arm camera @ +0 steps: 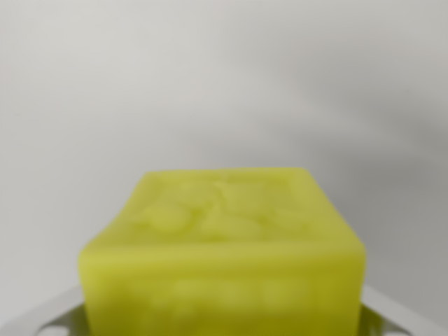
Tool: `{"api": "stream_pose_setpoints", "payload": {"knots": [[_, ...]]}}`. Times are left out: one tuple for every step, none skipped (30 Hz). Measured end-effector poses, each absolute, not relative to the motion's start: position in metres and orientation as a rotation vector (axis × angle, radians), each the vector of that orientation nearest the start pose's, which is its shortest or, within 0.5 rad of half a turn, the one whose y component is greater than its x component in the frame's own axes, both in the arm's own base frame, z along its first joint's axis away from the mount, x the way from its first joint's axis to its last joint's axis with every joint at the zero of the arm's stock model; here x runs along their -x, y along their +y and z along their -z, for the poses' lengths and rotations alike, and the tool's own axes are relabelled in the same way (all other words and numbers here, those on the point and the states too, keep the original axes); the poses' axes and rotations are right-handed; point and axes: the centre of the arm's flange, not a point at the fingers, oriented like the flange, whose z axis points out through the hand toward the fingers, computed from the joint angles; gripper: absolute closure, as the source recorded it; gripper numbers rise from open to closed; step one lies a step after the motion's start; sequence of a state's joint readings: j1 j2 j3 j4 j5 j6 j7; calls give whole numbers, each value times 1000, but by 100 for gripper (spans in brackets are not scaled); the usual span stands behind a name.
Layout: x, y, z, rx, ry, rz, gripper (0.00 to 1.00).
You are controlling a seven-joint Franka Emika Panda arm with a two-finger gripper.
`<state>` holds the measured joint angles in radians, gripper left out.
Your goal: Pick yellow cube
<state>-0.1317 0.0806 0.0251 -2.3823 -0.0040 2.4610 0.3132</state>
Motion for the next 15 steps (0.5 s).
{"api": "stream_pose_setpoints", "payload": {"knots": [[-498,-53,-290,3074,650,-3,100],[-498,-53,-292,3074,650,-3,100],[-498,-53,-294,3074,650,-4,100],[-498,-53,-297,3074,650,-3,100],[-498,-53,-299,3074,650,-3,100],[-498,-53,-302,3074,650,-3,100],[-498,-53,-305,3074,650,-3,100],[-498,-53,-307,3074,650,-3,100],[-498,-53,-310,3074,650,-3,100],[-498,-53,-312,3074,650,-3,100],[-498,-53,-315,3074,650,-3,100],[-498,-53,-317,3074,650,-3,100],[-498,-53,-320,3074,650,-3,100],[-498,-53,-322,3074,650,-3,100],[-498,-53,-325,3074,650,-3,100]]}}
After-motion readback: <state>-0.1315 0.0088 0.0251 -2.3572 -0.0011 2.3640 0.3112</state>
